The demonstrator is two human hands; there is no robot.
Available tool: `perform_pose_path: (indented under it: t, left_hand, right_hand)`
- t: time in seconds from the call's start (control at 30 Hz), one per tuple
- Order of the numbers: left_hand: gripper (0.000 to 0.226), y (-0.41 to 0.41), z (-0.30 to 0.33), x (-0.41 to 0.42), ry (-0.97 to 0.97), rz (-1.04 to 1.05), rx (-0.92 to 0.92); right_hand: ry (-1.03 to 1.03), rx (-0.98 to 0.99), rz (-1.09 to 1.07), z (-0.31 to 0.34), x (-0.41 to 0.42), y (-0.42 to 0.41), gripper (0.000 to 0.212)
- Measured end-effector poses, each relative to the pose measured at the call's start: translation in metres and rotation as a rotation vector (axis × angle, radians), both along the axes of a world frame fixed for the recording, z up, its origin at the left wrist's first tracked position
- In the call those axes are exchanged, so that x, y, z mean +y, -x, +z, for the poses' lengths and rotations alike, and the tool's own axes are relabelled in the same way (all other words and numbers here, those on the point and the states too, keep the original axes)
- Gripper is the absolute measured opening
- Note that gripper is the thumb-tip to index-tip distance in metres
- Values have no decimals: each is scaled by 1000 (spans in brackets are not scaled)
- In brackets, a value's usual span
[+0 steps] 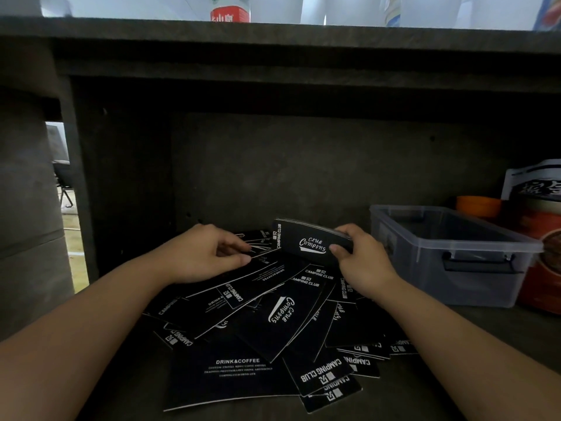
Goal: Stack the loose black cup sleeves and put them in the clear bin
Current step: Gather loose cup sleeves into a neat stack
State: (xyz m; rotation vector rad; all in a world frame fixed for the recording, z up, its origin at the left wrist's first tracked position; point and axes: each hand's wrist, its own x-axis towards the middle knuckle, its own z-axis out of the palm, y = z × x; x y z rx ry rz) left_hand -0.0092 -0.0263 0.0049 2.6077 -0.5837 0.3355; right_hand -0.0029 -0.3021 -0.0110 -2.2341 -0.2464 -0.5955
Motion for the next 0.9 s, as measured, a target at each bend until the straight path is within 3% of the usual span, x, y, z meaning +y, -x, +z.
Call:
perform_pose_path:
  t: [0.17, 0.27, 0.37, 0.5, 0.6, 0.73, 0.9]
  left_hand:
    - [21, -3, 4, 4, -139, 146, -287]
    - [20, -7, 3, 9, -24, 246, -371]
    - [20, -10, -1, 11, 78, 245, -347]
    - [32, -12, -4, 9, -15, 195, -279]
    - [27, -13, -4, 11, -50, 184, -422]
    - [35, -9, -1, 10, 95, 138, -553]
    - [39, -3, -2, 5, 219, 62, -423]
  right_hand:
    - [-3, -8, 8, 0, -1, 0, 17]
    - [-7, -9, 13, 0, -1, -1, 16]
    - [-11, -8, 17, 0, -1, -1, 15]
    - [-21, -9, 21, 0, -1, -1, 16]
    - [-19, -7, 25, 0, -1, -2, 16]
    - [-16, -4, 27, 0, -1, -2, 15]
    - [-31, -2, 31, -1, -1, -2, 16]
